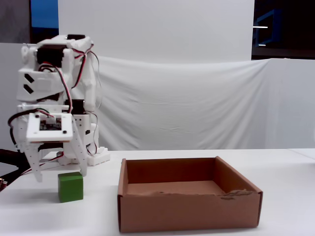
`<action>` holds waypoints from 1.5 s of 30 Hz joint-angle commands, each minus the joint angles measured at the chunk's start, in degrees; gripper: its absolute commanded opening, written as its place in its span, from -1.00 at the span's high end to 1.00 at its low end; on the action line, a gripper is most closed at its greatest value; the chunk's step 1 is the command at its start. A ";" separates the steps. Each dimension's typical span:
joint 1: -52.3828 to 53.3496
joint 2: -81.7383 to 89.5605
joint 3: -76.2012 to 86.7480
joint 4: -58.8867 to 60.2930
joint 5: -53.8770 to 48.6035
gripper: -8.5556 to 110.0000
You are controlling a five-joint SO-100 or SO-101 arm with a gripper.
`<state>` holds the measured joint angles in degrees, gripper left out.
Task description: Grasp a green cube and put it in a box.
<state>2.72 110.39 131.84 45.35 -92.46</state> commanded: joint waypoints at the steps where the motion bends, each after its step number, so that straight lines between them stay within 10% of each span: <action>1: -1.05 -0.97 -3.34 -1.14 -1.67 0.32; 45: -5.54 -1.49 4.13 -8.09 -1.14 0.46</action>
<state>-2.46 106.79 135.97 37.71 -92.55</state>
